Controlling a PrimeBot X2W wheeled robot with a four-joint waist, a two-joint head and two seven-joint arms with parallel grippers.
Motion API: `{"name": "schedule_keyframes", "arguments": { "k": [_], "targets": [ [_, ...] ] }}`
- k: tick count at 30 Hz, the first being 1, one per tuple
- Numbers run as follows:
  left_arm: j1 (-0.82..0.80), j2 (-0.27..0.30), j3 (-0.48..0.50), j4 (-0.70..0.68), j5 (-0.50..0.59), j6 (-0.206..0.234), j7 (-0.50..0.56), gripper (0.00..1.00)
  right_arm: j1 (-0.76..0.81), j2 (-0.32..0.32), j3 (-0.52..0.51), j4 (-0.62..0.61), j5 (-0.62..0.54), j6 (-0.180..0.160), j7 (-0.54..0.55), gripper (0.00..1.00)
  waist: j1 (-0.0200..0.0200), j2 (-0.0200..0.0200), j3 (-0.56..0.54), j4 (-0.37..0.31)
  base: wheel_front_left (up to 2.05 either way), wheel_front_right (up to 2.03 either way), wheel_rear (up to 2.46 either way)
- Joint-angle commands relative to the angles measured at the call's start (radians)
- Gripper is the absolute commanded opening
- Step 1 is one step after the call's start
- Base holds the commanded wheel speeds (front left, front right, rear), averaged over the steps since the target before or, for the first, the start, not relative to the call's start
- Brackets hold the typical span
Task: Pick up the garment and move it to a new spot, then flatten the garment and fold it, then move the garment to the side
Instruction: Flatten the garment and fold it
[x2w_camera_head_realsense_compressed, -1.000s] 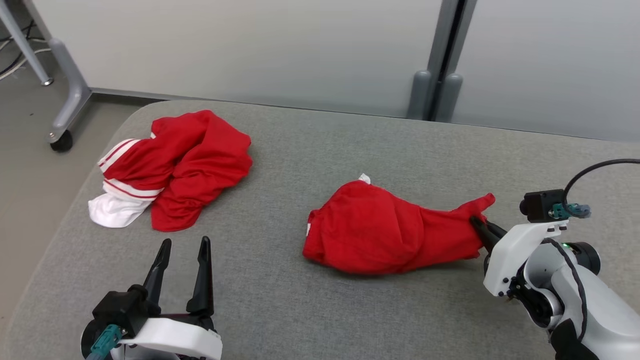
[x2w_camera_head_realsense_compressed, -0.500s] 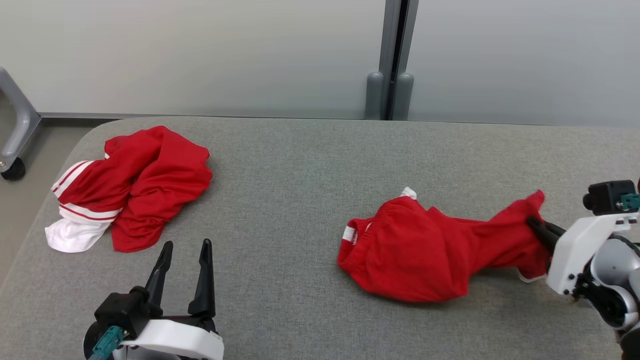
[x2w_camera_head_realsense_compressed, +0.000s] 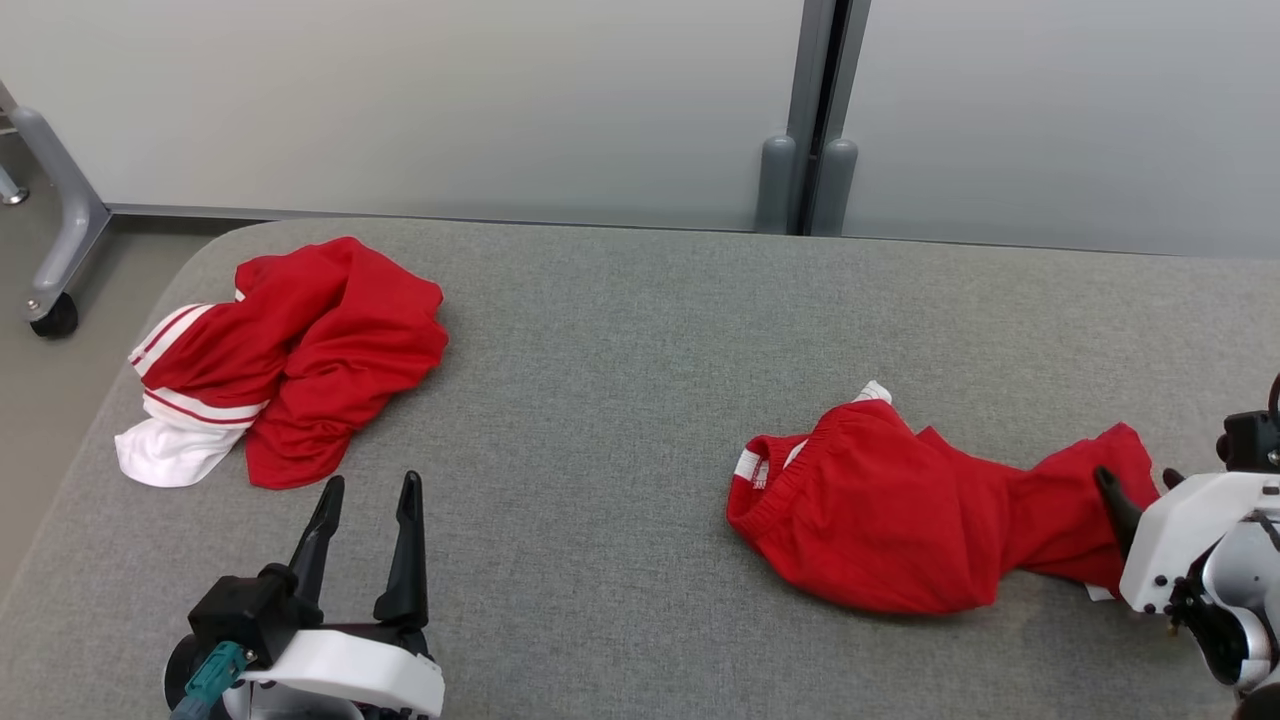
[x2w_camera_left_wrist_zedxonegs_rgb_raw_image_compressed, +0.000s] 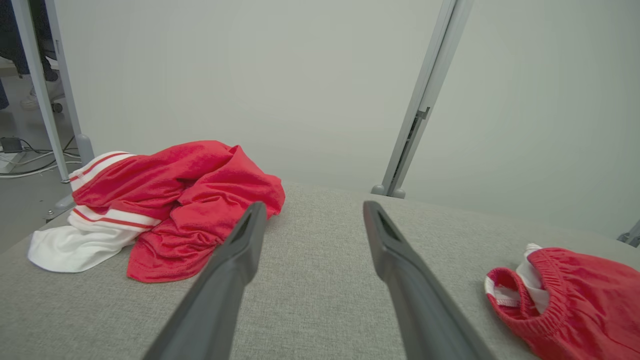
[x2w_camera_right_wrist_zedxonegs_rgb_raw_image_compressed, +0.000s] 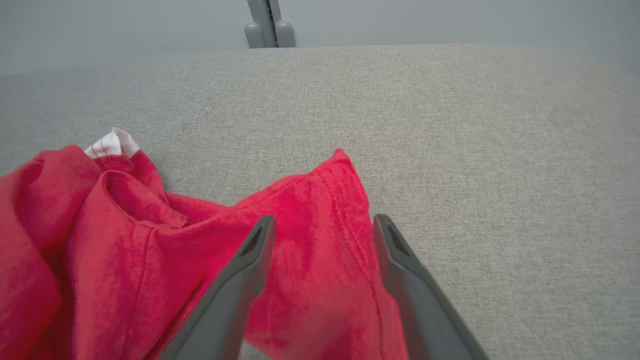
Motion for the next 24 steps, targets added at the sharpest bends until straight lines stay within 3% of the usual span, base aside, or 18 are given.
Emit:
{"name": "schedule_keyframes", "arguments": {
  "k": [1,11,20,24],
  "targets": [
    [-0.003,0.004,0.005,0.002,0.009,0.002,0.000,1.00,-0.007,0.007,-0.013,0.000,-0.018,0.000,-0.026,1.00,0.0000,0.0000,-0.008,-0.004,0.00,0.00,0.00],
    [0.009,0.008,-0.005,-0.009,0.011,0.007,0.004,1.00,0.048,0.072,-0.060,-0.144,-0.089,0.000,-0.201,1.00,0.0000,0.0000,-0.037,-0.043,0.00,0.00,0.00],
    [-0.014,0.024,-0.025,-0.025,0.014,0.001,0.041,1.00,0.108,0.135,-0.038,-0.278,-0.115,0.000,-0.298,1.00,0.0000,0.0000,-0.041,-0.100,0.00,0.00,0.00],
    [-0.061,0.033,-0.072,-0.013,-0.012,-0.043,0.172,1.00,0.124,0.158,-0.014,-0.300,-0.111,0.000,-0.309,1.00,0.0000,0.0000,-0.027,-0.141,0.00,0.00,0.00]
  ]
}}
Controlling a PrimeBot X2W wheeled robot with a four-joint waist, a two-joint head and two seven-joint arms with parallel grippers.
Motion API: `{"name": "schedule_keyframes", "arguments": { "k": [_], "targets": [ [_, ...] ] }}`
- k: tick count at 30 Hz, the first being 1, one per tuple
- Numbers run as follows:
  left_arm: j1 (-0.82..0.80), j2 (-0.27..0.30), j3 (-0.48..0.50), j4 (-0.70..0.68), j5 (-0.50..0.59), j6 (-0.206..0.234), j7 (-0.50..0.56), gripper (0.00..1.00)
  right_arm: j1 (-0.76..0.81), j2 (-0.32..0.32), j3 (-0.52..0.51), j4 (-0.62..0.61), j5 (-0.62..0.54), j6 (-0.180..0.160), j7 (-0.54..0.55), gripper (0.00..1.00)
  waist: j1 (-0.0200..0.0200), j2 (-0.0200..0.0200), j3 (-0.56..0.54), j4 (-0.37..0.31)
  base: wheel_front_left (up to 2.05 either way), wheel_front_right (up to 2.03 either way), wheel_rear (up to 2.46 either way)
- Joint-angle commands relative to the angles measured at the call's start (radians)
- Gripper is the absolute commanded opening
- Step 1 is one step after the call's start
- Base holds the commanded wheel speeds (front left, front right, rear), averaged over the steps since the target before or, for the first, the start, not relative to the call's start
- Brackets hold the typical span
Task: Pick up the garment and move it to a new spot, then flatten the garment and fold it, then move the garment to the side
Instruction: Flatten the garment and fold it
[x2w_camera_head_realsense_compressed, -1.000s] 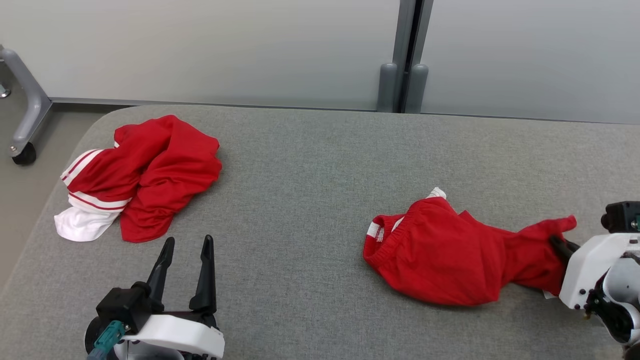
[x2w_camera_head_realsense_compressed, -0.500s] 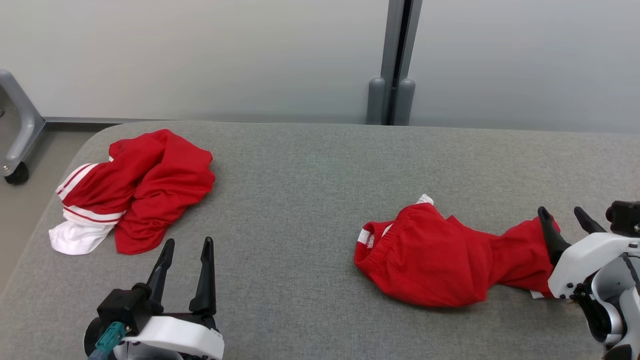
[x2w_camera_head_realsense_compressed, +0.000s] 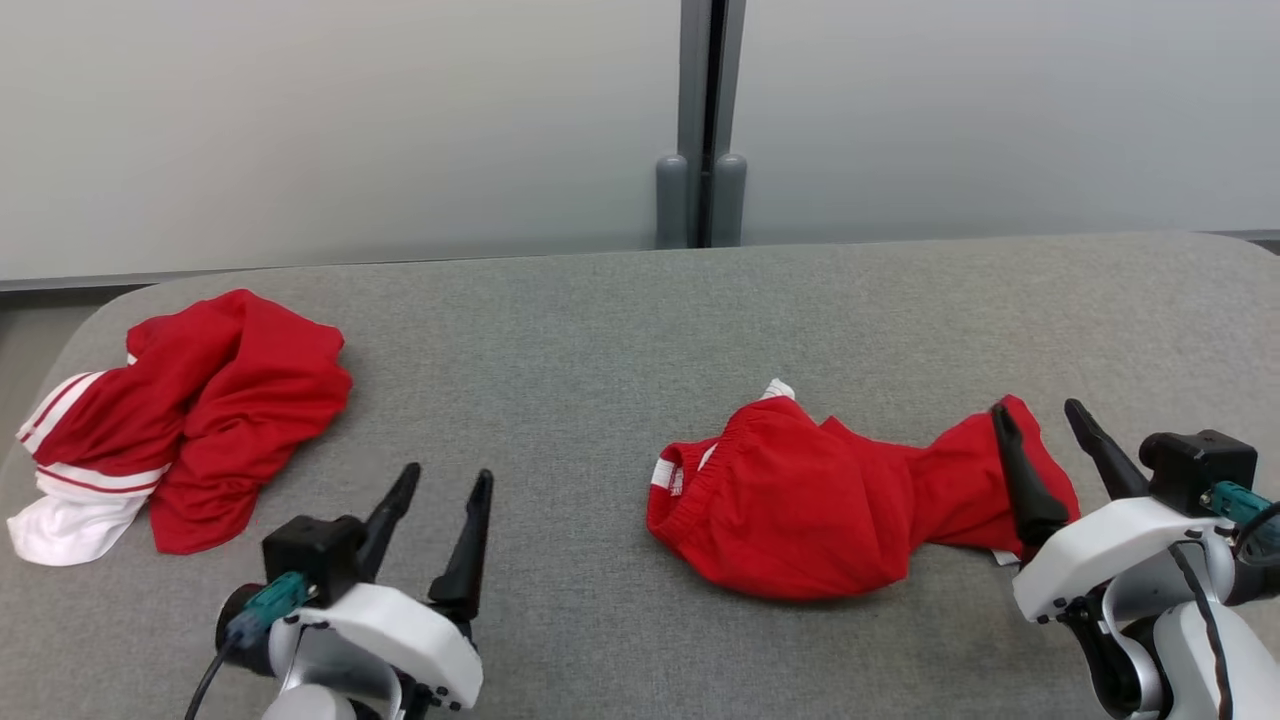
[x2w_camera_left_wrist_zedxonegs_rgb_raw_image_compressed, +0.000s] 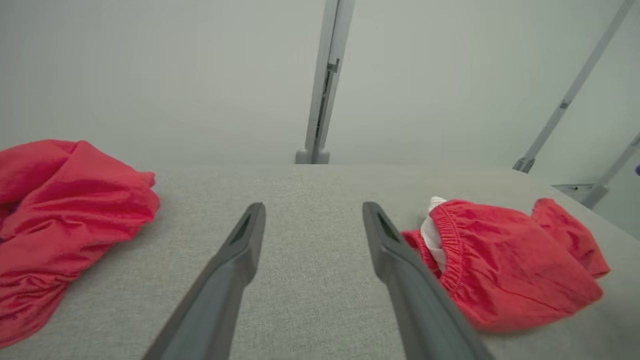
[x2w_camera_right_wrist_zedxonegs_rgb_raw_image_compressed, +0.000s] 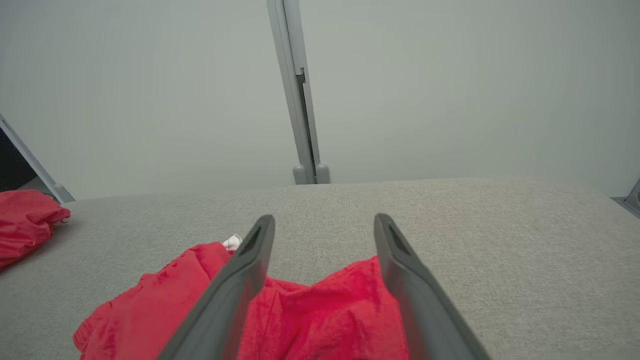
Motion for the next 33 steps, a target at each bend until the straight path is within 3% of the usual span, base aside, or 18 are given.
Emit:
{"name": "schedule_keyframes", "arguments": {
  "k": [1,7,15,19,27,28,30,33],
  "targets": [
    [-0.018,0.008,-0.006,0.004,-0.006,-0.007,0.019,1.00,0.004,-0.004,0.002,-0.003,0.006,0.000,-0.004,1.00,0.0000,0.0000,0.009,-0.017,0.00,0.00,0.00],
    [-0.114,0.009,-0.089,0.037,-0.106,-0.066,0.282,1.00,-0.018,-0.009,0.021,-0.002,0.015,0.000,0.002,1.00,0.0000,0.0000,0.039,-0.073,0.00,0.00,0.00],
    [-0.240,0.003,-0.168,0.080,-0.253,-0.085,0.510,1.00,-0.039,-0.010,0.039,0.016,0.017,0.000,0.006,1.00,0.0000,0.0000,0.087,-0.155,0.00,0.00,0.00],
    [-0.289,0.022,-0.204,0.124,-0.304,-0.086,0.560,1.00,-0.050,-0.011,0.063,0.020,0.007,0.000,0.012,1.00,0.0000,0.0000,0.116,-0.190,0.00,0.00,0.00],
    [-0.345,0.030,-0.333,0.193,-0.403,-0.086,0.550,0.98,-0.048,-0.013,0.080,0.035,0.017,0.000,0.011,1.00,0.0000,0.0000,0.125,-0.199,0.00,0.00,0.00],
    [-0.350,0.036,-0.350,0.189,-0.417,-0.086,0.542,0.58,-0.049,-0.013,0.081,0.038,0.018,0.000,0.012,1.00,0.0000,0.0000,0.123,-0.195,0.00,0.00,0.00],
    [-0.360,0.049,-0.379,0.183,-0.432,-0.086,0.511,0.00,-0.049,-0.013,0.083,0.040,0.017,0.000,0.010,1.00,0.0000,0.0000,0.117,-0.186,0.00,0.00,0.00],
    [-0.365,0.068,-0.419,0.172,-0.439,-0.086,0.462,0.00,-0.044,-0.015,0.079,0.042,0.015,0.000,0.010,1.00,0.0000,0.0000,0.106,-0.166,0.00,0.00,0.00]
  ]
}}
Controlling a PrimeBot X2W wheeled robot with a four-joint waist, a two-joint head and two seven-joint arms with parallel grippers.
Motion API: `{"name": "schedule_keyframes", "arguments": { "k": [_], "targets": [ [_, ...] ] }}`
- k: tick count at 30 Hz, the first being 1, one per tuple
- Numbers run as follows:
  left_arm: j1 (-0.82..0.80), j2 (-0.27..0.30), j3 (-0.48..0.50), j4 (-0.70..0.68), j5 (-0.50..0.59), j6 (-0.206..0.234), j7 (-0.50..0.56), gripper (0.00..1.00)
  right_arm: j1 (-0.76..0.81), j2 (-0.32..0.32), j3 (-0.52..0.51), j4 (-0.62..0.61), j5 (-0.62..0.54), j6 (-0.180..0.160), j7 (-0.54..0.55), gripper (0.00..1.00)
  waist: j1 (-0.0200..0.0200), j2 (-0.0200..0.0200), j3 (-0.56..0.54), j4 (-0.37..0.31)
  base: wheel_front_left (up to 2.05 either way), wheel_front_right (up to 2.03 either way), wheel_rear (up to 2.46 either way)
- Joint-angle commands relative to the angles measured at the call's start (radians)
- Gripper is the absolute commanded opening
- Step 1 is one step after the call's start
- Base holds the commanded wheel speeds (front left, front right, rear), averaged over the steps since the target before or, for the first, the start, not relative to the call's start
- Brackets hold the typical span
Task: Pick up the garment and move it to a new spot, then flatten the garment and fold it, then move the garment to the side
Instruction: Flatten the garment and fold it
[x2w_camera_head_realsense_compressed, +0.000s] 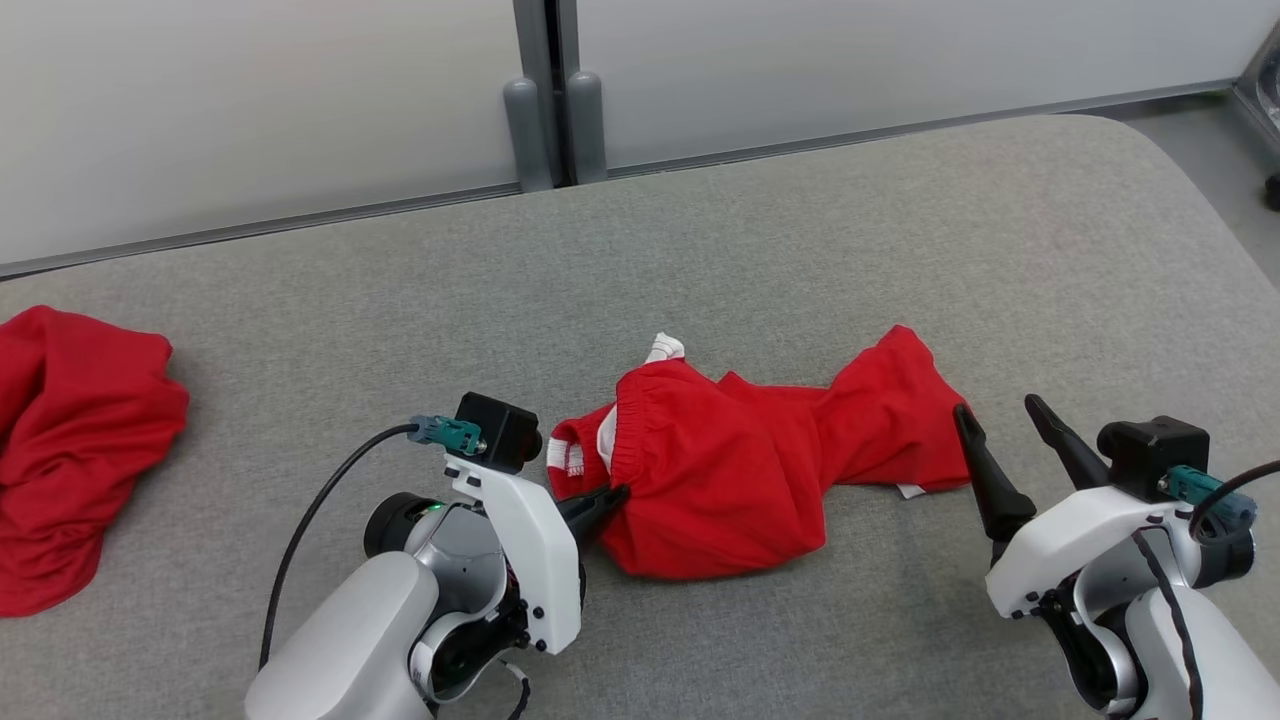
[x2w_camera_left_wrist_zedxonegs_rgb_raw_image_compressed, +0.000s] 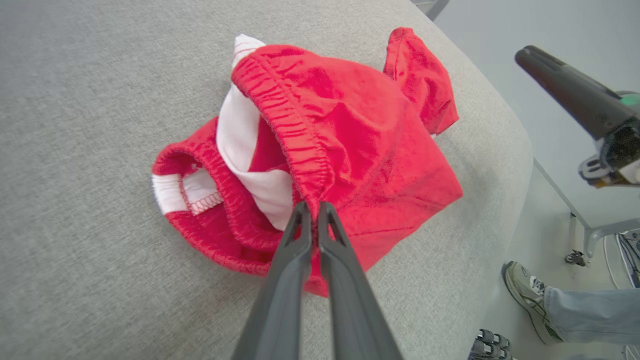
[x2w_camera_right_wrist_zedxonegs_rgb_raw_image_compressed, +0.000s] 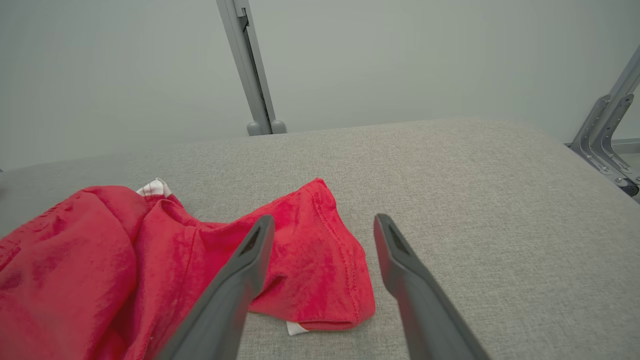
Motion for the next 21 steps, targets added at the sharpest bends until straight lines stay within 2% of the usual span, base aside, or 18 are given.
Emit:
{"name": "schedule_keyframes", "arguments": {
  "k": [1,7,11,16,19,20,21],
  "targets": [
    [-0.015,0.016,-0.022,-0.016,-0.014,-0.003,-0.035,0.00,0.004,-0.008,-0.005,0.004,0.004,0.001,0.000,1.00,0.0000,0.0000,-0.011,0.023,0.00,0.00,0.00],
    [-0.014,0.083,-0.064,-0.081,0.009,-0.002,-0.119,0.00,0.016,-0.007,-0.012,0.005,0.007,0.001,-0.005,1.00,0.0000,0.0000,-0.025,0.071,0.00,0.00,0.00],
    [0.015,0.186,-0.109,-0.152,0.082,-0.002,-0.227,0.00,0.020,-0.005,-0.020,0.005,0.007,0.001,-0.010,1.00,0.0000,0.0000,-0.033,0.105,0.00,0.00,0.00],
    [0.087,0.277,-0.135,-0.201,0.103,-0.002,-0.293,0.00,0.030,-0.009,-0.035,0.002,0.001,0.000,-0.009,1.00,0.0000,0.0000,-0.042,0.146,0.00,0.00,0.00],
    [0.140,0.291,-0.136,-0.205,0.092,0.008,-0.310,0.00,0.035,-0.008,-0.039,-0.004,-0.003,0.001,-0.002,1.00,0.0000,0.0000,-0.045,0.162,0.00,0.00,0.00],
    [0.154,0.294,-0.137,-0.200,0.088,0.016,-0.313,0.15,0.036,-0.007,-0.039,-0.005,-0.004,0.000,0.001,1.00,0.0000,0.0000,-0.046,0.165,0.00,0.00,0.00],
    [0.170,0.294,-0.137,-0.191,0.080,0.023,-0.309,0.41,0.038,-0.007,-0.039,-0.008,-0.004,0.001,0.003,1.00,0.0000,0.0000,-0.047,0.167,0.00,0.00,0.00]
  ]
}}
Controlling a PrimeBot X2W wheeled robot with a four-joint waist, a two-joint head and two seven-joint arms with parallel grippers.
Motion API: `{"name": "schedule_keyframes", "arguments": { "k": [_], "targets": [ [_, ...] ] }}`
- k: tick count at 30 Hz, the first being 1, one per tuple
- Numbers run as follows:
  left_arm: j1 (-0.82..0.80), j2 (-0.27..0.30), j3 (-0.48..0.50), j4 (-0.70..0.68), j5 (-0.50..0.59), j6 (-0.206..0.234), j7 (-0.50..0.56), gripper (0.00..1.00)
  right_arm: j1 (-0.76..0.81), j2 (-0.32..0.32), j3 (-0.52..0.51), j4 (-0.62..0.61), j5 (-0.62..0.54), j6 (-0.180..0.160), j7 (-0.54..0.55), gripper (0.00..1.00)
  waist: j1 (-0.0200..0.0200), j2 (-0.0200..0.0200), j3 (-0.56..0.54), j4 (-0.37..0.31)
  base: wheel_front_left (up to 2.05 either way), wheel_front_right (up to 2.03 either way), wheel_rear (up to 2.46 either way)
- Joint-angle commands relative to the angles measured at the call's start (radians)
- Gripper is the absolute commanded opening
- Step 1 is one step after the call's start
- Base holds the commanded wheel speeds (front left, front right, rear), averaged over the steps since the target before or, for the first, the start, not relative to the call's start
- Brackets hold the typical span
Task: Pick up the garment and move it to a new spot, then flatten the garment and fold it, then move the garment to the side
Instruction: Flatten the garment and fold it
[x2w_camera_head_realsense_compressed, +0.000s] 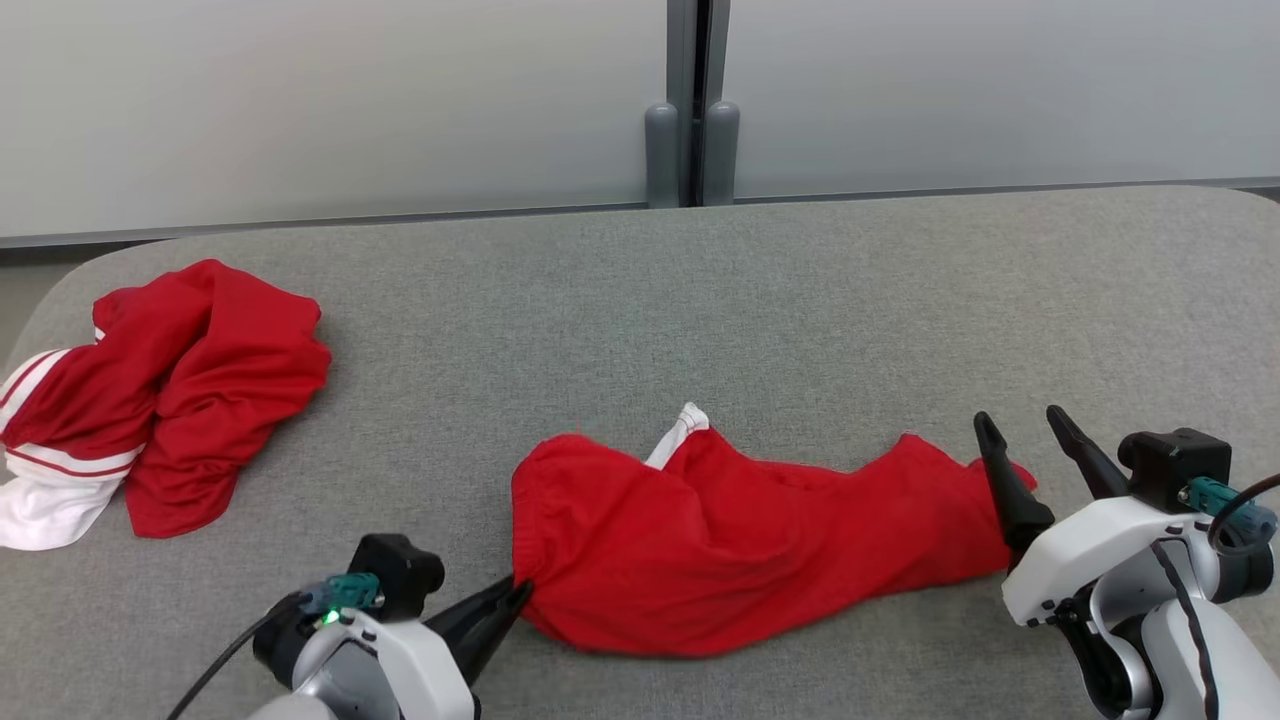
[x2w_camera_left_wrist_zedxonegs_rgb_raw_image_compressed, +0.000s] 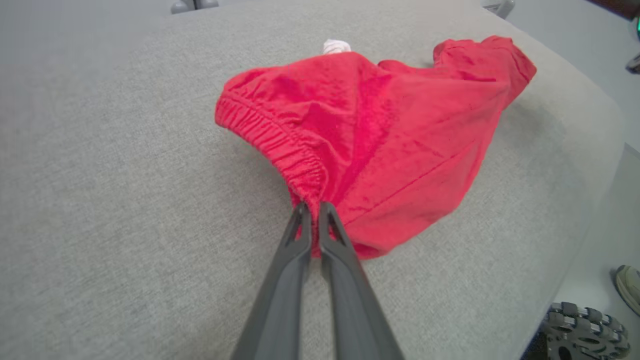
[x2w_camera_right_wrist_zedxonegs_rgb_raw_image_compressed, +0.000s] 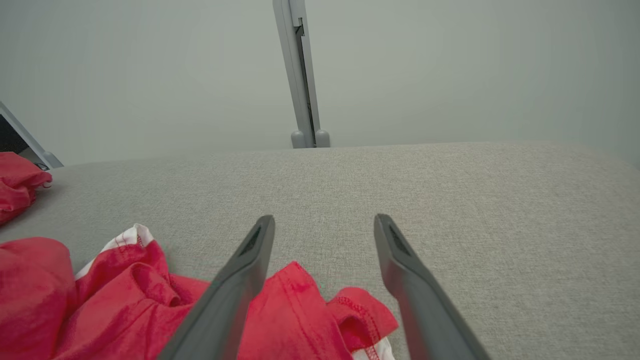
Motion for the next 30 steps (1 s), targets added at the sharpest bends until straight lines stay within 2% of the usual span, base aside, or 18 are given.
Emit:
{"name": "schedule_keyframes", "arguments": {
  "k": [1,2,5,9,12,14,17,21,24,27,29,30],
  "targets": [
    [0.022,0.000,0.002,0.012,-0.013,0.014,0.003,0.81,0.013,-0.003,-0.003,-0.004,-0.002,0.001,0.006,1.00,0.0000,0.0000,-0.003,0.005,0.00,0.00,0.00],
    [0.033,-0.004,0.002,0.018,-0.022,0.020,0.005,1.00,0.013,-0.003,-0.005,-0.004,-0.002,0.001,0.007,1.00,0.0000,0.0000,-0.004,0.007,0.00,0.00,0.00],
    [0.055,-0.008,0.011,0.019,-0.044,0.032,0.004,1.00,0.015,-0.005,-0.006,-0.007,-0.003,0.001,0.011,1.00,0.0000,0.0000,-0.010,0.011,0.00,0.00,0.00],
    [0.042,0.016,0.040,-0.005,-0.042,0.066,-0.002,1.00,0.020,-0.004,-0.009,-0.008,-0.003,0.001,0.015,1.00,0.0000,0.0000,-0.020,0.010,0.00,0.00,0.00],
    [0.022,0.020,0.076,-0.031,-0.074,0.083,0.007,1.00,0.024,0.003,-0.012,-0.011,-0.005,0.001,0.015,1.00,0.0000,0.0000,-0.026,0.008,0.00,0.00,0.00],
    [0.011,0.007,0.101,-0.035,-0.133,0.091,0.042,1.00,0.026,0.007,-0.010,-0.009,-0.005,0.000,0.016,1.00,0.0000,0.0000,-0.028,0.006,0.00,0.00,0.00],
    [-0.023,-0.014,0.139,-0.016,-0.263,0.053,0.126,1.00,0.020,0.014,-0.001,-0.008,-0.003,0.001,0.019,1.00,0.0000,0.0000,-0.025,-0.004,0.00,0.00,0.00],
    [-0.078,-0.011,0.143,0.047,-0.439,0.012,0.333,1.00,0.001,0.017,0.005,-0.013,0.001,0.001,0.020,1.00,0.0000,0.0000,-0.012,-0.028,0.00,0.00,0.00],
    [-0.136,0.007,0.154,0.099,-0.543,0.003,0.477,1.00,-0.012,0.023,0.009,-0.009,0.001,0.001,0.016,1.00,0.0000,0.0000,0.005,-0.050,0.00,0.00,0.00],
    [-0.176,0.000,0.164,0.154,-0.641,0.000,0.602,1.00,-0.032,0.039,0.017,-0.007,0.004,0.001,0.009,1.00,0.0000,0.0000,0.026,-0.077,0.00,0.00,0.00],
    [-0.208,0.014,0.174,0.186,-0.682,0.011,0.668,1.00,-0.043,0.047,0.024,-0.003,0.008,0.001,0.005,1.00,0.0000,0.0000,0.039,-0.095,0.00,0.00,0.00],
    [-0.208,0.014,0.174,0.186,-0.682,0.011,0.668,1.00,-0.043,0.047,0.024,-0.003,0.008,0.001,0.005,1.00,0.0000,0.0000,0.039,-0.095,0.00,0.00,0.00]
  ]
}}
